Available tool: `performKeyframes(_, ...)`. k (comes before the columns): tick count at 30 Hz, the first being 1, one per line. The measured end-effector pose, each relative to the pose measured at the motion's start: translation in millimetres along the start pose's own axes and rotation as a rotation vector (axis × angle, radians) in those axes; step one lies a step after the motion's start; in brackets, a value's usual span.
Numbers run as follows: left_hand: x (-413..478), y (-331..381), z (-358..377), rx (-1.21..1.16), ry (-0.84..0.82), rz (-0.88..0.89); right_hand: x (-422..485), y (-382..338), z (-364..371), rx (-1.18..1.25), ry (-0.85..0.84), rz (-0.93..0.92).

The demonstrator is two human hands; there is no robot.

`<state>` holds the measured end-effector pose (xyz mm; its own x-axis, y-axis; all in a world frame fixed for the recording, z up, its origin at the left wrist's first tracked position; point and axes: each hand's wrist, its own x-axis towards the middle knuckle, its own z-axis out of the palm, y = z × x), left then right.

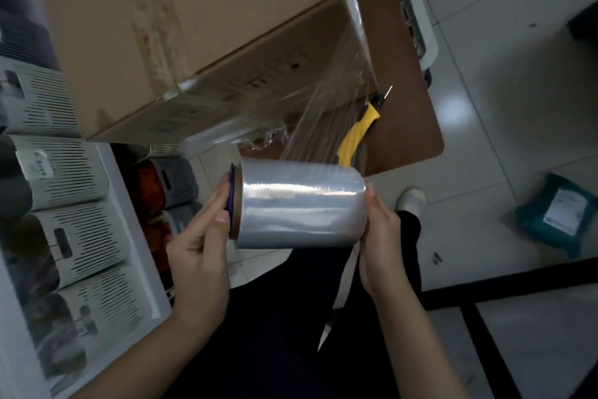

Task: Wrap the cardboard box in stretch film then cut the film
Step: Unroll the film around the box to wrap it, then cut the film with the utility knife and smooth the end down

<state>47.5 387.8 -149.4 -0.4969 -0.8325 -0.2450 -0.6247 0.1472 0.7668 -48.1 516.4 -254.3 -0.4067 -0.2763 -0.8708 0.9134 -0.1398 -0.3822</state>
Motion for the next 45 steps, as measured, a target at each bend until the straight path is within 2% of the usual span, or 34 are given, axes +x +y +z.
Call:
performKeyframes(9,41,-54,-44,-0.024,-0.168,0.052,3,83,38,0.139,0.114,-0.085)
performKeyframes(16,61,-85,-69,0.025,-0.159,0.121,16,127,61,0.213,0.07,-0.061)
performKeyframes(25,101,-110,-55,0.026,-0.272,0.07,69,123,83,0.142,0.118,-0.035)
performKeyframes(33,109,-125,-56,0.089,-0.312,0.124,80,123,83,0.153,0.077,-0.013)
performKeyframes(35,111,-126,-55,0.063,-0.294,0.107,79,115,80,0.044,0.057,-0.064)
performKeyframes(36,112,-126,-54,0.044,-0.283,0.097,78,109,77,-0.044,0.091,-0.157)
performKeyframes(37,112,-127,-54,0.024,-0.269,0.09,79,99,74,-0.137,0.192,-0.292)
performKeyframes(39,112,-128,-54,0.0,-0.243,0.082,85,75,67,-0.339,0.574,-0.561)
performKeyframes(40,111,-129,-53,0.0,-0.237,0.087,91,62,64,-0.459,0.743,-0.651)
performKeyframes(41,110,-129,-53,0.007,-0.238,0.101,99,49,65,-0.584,0.826,-0.7)
performKeyframes(43,109,-129,-51,0.024,-0.249,0.139,120,30,67,-0.874,0.789,-0.684)
performKeyframes(45,109,-129,-50,0.028,-0.258,0.163,138,21,70,-1.105,0.747,-0.585)
